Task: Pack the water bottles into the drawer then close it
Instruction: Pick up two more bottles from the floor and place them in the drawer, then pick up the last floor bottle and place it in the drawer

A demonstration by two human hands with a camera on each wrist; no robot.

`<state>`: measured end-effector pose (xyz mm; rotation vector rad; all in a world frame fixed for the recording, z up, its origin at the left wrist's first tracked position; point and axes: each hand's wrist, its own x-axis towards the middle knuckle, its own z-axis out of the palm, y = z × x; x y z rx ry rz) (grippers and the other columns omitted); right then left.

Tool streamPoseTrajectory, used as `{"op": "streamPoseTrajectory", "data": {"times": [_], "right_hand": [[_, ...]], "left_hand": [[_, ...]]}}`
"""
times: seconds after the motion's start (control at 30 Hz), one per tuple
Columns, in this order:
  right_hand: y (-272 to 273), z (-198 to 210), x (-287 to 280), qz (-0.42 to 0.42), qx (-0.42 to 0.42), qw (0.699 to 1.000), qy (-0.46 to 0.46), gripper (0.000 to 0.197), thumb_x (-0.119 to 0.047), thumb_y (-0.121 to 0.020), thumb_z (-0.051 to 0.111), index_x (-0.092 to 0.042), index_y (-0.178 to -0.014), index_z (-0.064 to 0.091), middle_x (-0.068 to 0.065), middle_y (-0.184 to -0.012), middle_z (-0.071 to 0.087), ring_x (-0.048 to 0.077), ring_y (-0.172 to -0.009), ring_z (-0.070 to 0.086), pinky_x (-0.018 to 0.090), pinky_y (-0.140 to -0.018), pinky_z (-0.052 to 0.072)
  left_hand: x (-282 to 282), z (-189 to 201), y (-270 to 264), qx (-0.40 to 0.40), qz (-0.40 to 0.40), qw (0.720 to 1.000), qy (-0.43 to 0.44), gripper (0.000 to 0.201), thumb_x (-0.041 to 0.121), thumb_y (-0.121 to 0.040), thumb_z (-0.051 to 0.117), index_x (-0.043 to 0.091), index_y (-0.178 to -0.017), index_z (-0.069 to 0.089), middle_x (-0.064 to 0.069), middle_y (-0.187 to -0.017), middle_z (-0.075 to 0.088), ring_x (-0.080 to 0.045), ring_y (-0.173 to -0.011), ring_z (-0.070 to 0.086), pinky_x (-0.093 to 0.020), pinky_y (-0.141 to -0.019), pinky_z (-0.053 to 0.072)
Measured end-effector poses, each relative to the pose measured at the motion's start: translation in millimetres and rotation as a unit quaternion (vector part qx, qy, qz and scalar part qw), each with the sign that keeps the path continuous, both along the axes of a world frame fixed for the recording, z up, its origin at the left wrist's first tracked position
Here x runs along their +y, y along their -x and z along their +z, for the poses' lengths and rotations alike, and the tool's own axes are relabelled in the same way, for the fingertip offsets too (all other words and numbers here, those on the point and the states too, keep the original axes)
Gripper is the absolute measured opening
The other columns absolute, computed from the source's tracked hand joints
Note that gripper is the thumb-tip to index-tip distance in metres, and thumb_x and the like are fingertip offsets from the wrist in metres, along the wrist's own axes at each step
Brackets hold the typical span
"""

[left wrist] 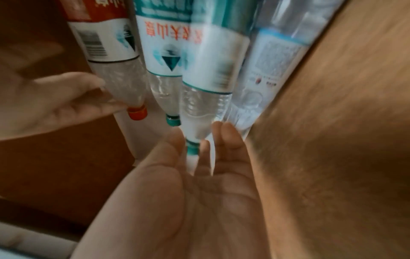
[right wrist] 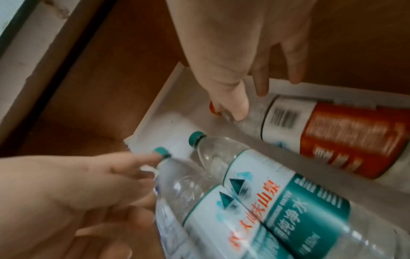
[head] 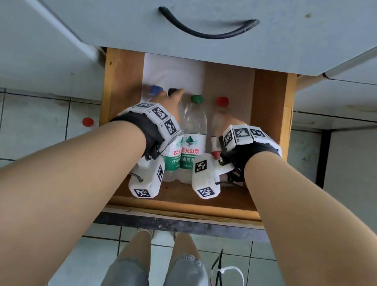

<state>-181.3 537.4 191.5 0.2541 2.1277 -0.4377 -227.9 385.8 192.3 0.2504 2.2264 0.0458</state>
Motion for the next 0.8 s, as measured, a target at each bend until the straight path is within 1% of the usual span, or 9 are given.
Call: {"op": "streamPoseTrajectory", "data": {"times": [0.07, 0.13, 0.23, 0.33, 0.4, 0.5, 0.57, 0.67, 0.8], "right_hand": [[-6, -2, -9, -0.019, 0.009, 1.000, 0.002, 0.043, -0.015, -0.087, 0.051, -0.011, -0.130, 0.047, 0.011, -0.129, 0.056, 0.030, -0.107, 0.057, 0.036, -0.084, 0.049], [-11, 0, -21, -0.049, 0.020, 0.998, 0.023, 0.045, -0.018, -0.084, 0.055, -0.020, -0.129, 0.049, 0.008, -0.129, 0.059, 0.026, -0.095, 0.061, 0.030, -0.074, 0.049], [-15, 20, -40, -0.096, 0.033, 0.991, 0.085, 0.042, -0.016, -0.088, 0.052, -0.021, -0.130, 0.051, 0.007, -0.131, 0.059, 0.023, -0.111, 0.060, 0.027, -0.083, 0.047], [-16, 52, -61, -0.109, 0.076, 0.983, 0.124, 0.034, -0.017, -0.089, 0.048, -0.020, -0.120, 0.060, 0.006, -0.123, 0.064, 0.022, -0.110, 0.061, 0.025, -0.084, 0.045], [-16, 75, -80, -0.114, 0.093, 0.977, 0.154, 0.030, -0.018, -0.089, 0.049, -0.019, -0.115, 0.063, 0.005, -0.116, 0.068, 0.021, -0.106, 0.062, 0.025, -0.085, 0.045], [-13, 102, -119, -0.113, 0.114, 0.965, 0.207, 0.024, -0.021, -0.089, 0.050, -0.018, -0.108, 0.065, 0.004, -0.107, 0.071, 0.018, -0.098, 0.065, 0.027, -0.087, 0.049], [-10, 111, -152, -0.103, 0.121, 0.960, 0.229, 0.024, -0.020, -0.089, 0.051, -0.016, -0.109, 0.065, 0.005, -0.105, 0.071, 0.019, -0.096, 0.065, 0.027, -0.085, 0.049], [-7, 120, -206, -0.104, 0.125, 0.954, 0.254, 0.023, -0.018, -0.089, 0.051, -0.014, -0.107, 0.066, 0.007, -0.104, 0.072, 0.022, -0.098, 0.065, 0.035, -0.093, 0.050], [-9, 113, -270, -0.105, 0.091, 0.953, 0.270, 0.023, -0.013, -0.088, 0.050, -0.014, -0.103, 0.067, 0.004, -0.089, 0.070, 0.019, -0.088, 0.064, 0.035, -0.089, 0.050]], "left_hand": [[-5, 0, -9, -0.048, -0.025, 0.998, 0.027, 0.048, 0.016, -0.088, 0.051, 0.010, -0.136, 0.045, -0.020, -0.138, 0.047, -0.034, -0.122, 0.050, -0.038, -0.101, 0.043], [-9, 9, -19, -0.060, -0.012, 0.998, 0.006, 0.048, 0.015, -0.091, 0.049, 0.010, -0.138, 0.044, -0.017, -0.138, 0.049, -0.030, -0.122, 0.051, -0.032, -0.097, 0.043], [-16, 34, -33, -0.034, 0.088, 0.992, -0.082, 0.045, 0.012, -0.093, 0.046, 0.014, -0.138, 0.045, -0.010, -0.145, 0.044, -0.024, -0.130, 0.045, -0.026, -0.099, 0.037], [-31, 73, -44, 0.001, 0.169, 0.971, -0.168, 0.036, 0.015, -0.093, 0.047, 0.017, -0.128, 0.057, -0.005, -0.134, 0.057, -0.023, -0.119, 0.054, -0.030, -0.097, 0.042], [-54, 99, -51, 0.037, 0.235, 0.947, -0.215, 0.030, 0.016, -0.093, 0.047, 0.017, -0.120, 0.063, -0.003, -0.123, 0.064, -0.021, -0.112, 0.059, -0.034, -0.097, 0.047], [-101, 124, -58, 0.100, 0.333, 0.898, -0.269, 0.026, 0.013, -0.092, 0.050, 0.017, -0.111, 0.067, 0.001, -0.111, 0.068, -0.018, -0.103, 0.063, -0.032, -0.094, 0.049], [-138, 129, -62, 0.115, 0.373, 0.879, -0.272, 0.023, 0.013, -0.090, 0.053, 0.016, -0.107, 0.068, 0.000, -0.106, 0.070, -0.019, -0.100, 0.064, -0.033, -0.093, 0.049], [-192, 129, -66, 0.119, 0.409, 0.868, -0.255, 0.019, 0.016, -0.088, 0.057, 0.016, -0.103, 0.068, -0.005, -0.103, 0.072, -0.023, -0.098, 0.065, -0.031, -0.092, 0.047], [-264, 118, -77, 0.105, 0.446, 0.857, -0.237, 0.019, 0.021, -0.086, 0.057, 0.016, -0.101, 0.069, -0.009, -0.102, 0.072, -0.026, -0.094, 0.066, -0.031, -0.085, 0.048]]}}
